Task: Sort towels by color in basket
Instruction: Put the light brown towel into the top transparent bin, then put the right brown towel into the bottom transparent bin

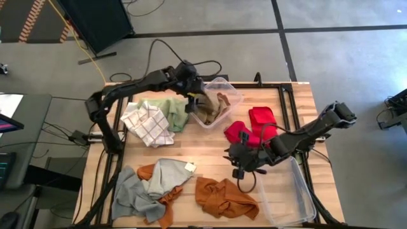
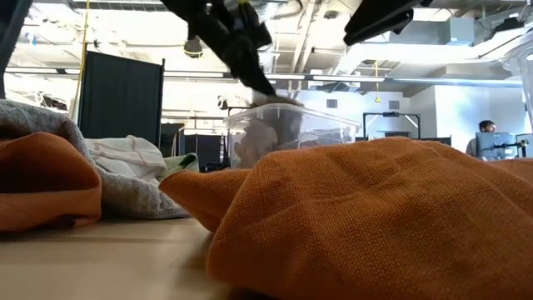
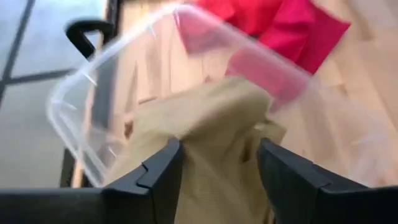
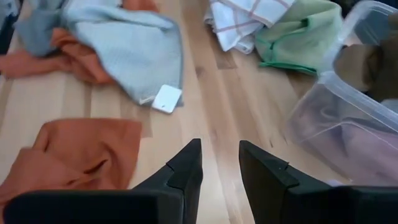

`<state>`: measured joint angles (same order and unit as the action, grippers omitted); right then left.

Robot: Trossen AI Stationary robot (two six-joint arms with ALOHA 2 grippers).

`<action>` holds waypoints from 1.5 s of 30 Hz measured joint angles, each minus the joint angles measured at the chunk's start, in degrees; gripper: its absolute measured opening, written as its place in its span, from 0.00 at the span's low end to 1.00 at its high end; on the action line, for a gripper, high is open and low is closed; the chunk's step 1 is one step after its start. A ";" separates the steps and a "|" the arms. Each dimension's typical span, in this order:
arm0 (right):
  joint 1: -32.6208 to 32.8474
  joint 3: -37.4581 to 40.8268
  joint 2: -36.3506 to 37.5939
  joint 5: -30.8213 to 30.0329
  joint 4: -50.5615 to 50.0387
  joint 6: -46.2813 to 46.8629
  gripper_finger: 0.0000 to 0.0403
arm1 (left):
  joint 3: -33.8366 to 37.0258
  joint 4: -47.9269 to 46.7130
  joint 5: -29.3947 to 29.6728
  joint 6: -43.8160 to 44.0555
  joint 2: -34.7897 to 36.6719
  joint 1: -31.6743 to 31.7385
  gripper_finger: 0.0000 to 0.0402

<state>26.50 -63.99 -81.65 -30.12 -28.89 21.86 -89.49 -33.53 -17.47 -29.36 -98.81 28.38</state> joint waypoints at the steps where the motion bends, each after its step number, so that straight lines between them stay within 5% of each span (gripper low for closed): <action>1: 0.55 0.00 -0.12 0.37 -0.01 -0.64 0.35 | -0.02 -0.48 -0.24 0.08 1.14 -0.31 0.51; 15: 8.99 0.00 -8.34 6.43 7.76 -1.32 0.65 | -0.04 -17.57 -1.71 3.24 15.69 -10.70 0.52; 23: 10.58 -0.07 -16.45 12.46 15.63 -1.40 0.70 | 0.53 -29.73 0.16 8.19 15.16 -21.99 0.52; 30: 10.49 -5.22 -22.76 18.25 15.61 -4.11 0.71 | 7.87 -25.70 8.31 15.95 15.18 -32.40 0.52; 45: 11.13 -11.50 -33.03 19.16 3.87 -7.52 0.71 | 20.69 -11.16 15.64 36.60 15.24 -50.36 0.52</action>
<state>37.63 -75.48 -114.68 -10.97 -25.02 14.33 -68.81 -44.70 -1.83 7.25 -83.57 -21.98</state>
